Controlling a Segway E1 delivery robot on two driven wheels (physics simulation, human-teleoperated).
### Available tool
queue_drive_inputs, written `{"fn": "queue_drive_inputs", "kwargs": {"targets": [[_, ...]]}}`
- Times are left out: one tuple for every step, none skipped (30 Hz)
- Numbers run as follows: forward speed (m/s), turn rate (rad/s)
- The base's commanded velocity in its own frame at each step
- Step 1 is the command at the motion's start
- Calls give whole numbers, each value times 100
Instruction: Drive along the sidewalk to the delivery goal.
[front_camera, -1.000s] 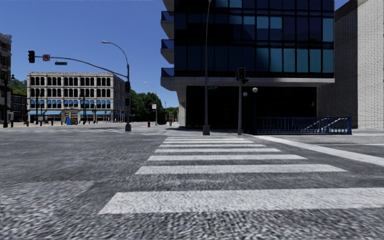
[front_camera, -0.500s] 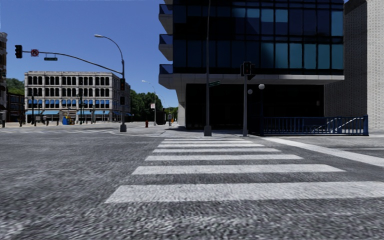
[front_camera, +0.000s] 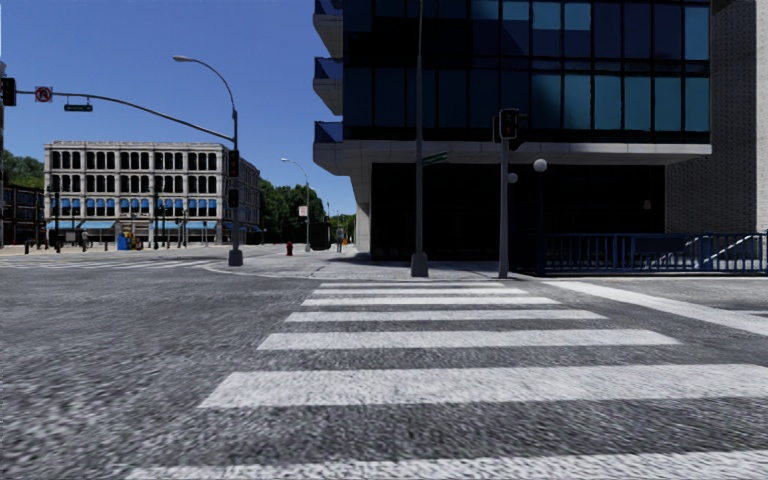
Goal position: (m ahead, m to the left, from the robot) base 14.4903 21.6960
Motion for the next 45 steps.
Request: {"fn": "queue_drive_inputs", "kwargs": {"targets": [[200, 16], [200, 17], [200, 17], [200, 20], [200, 20], [200, 21], [200, 21], [200, 21], [200, 21], [200, 16], [200, 5], [200, 5], [200, 0], [200, 0], [200, 0], [200, 0], [200, 0], [200, 0], [200, 0], [200, 0], [200, 0], [200, 0], [200, 0], [200, 0], [200, 0], [200, 0], [200, 0], [200, 0], [200, 0], [200, 0], [200, 3], [200, 4], [200, 6], [200, 6], [200, 16], [200, 22], [200, 25], [200, 25], [200, 25], [200, 26], [200, 26], [200, 26], [200, 26], [200, 26], [200, 26]]}}
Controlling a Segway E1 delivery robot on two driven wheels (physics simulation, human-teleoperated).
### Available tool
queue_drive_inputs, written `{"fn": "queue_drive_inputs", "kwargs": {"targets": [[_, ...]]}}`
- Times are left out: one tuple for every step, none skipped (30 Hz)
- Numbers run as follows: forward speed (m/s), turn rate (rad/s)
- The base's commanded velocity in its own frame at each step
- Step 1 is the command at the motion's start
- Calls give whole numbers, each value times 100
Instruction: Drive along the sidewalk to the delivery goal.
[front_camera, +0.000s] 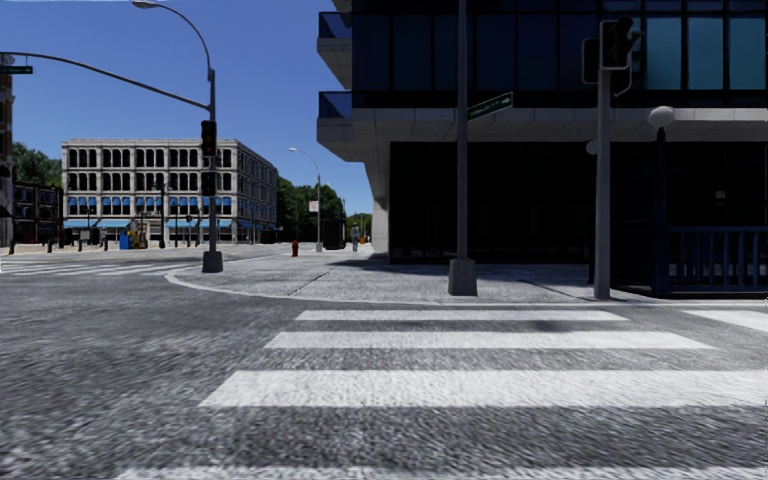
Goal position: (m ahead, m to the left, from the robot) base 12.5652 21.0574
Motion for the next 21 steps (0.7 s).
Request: {"fn": "queue_drive_inputs", "kwargs": {"targets": [[200, 26], [200, 0], [200, 0], [200, 0], [200, 0], [200, 0], [200, 0], [200, 0], [200, 0], [200, 0], [200, 0], [200, 0], [200, 0], [200, 0], [200, 0], [200, 0], [200, 0], [200, 0], [200, 0], [200, 0], [200, 0]]}}
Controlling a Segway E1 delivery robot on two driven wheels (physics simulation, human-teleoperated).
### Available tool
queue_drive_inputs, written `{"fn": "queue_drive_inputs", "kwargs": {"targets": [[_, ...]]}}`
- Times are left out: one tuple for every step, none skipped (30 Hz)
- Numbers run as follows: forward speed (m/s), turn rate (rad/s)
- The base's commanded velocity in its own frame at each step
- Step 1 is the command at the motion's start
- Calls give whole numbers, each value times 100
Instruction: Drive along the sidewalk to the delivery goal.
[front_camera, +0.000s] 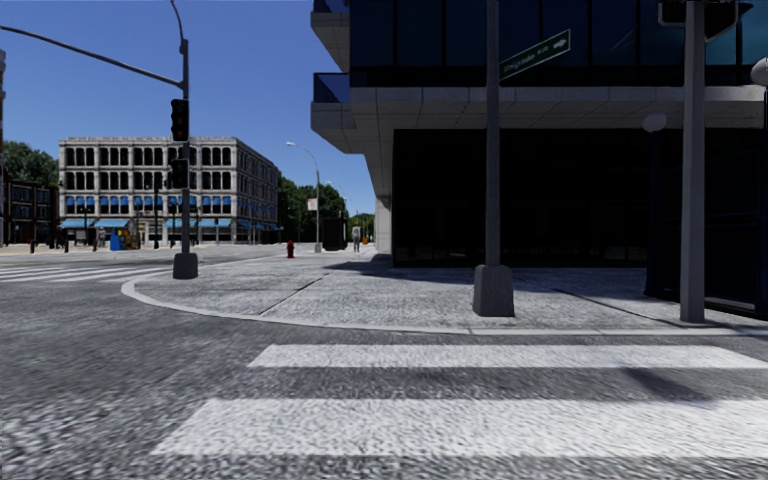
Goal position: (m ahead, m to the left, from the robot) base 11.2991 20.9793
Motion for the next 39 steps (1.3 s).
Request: {"fn": "queue_drive_inputs", "kwargs": {"targets": [[200, 0], [200, 0], [200, 0], [200, 0], [200, 0], [200, 0], [200, 0], [200, 0], [200, 0], [200, 0], [200, 0], [200, 0], [200, 0], [200, 0], [200, 0], [200, 0], [200, 0], [200, 0], [200, 0], [200, 0], [200, 0], [200, 0], [200, 0], [200, 0], [200, 0], [200, 0], [200, 0], [200, 0], [200, 0], [200, 0], [200, 0], [200, 0], [200, 0], [200, 0], [200, 0], [198, 0], [194, 0], [187, 0], [187, 0]]}}
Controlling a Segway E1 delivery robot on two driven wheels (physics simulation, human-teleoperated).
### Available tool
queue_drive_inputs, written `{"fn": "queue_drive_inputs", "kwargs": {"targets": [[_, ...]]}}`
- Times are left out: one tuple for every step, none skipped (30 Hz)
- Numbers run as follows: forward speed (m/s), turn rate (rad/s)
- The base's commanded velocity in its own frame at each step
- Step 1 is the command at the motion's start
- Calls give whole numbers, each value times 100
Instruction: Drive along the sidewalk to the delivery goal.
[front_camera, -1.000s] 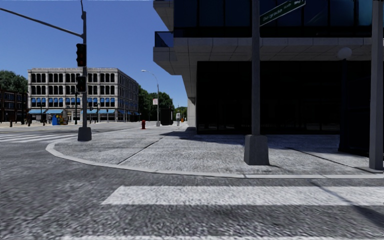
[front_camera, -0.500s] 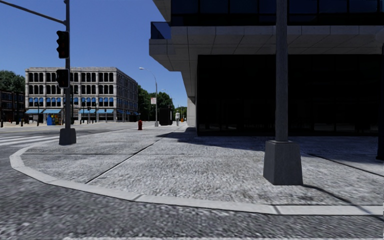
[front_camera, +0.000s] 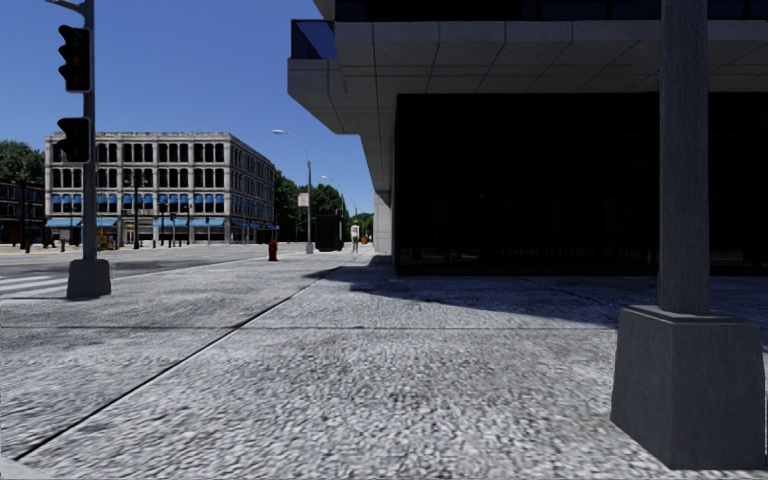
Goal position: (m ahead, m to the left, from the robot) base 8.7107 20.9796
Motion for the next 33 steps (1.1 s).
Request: {"fn": "queue_drive_inputs", "kwargs": {"targets": [[180, 0], [168, 0], [163, 0], [163, 0], [162, 0], [161, 0], [161, 0], [161, 0], [161, 0], [161, 0], [161, 0], [161, 0], [161, 0], [161, 0], [161, 1], [161, 4], [161, 4], [161, 6], [161, 12], [161, 17], [161, 19], [161, 19], [161, 20], [161, 20], [161, 20], [161, 20], [161, 20], [161, 21], [161, 23], [161, 26], [161, 26], [161, 29], [161, 34]]}}
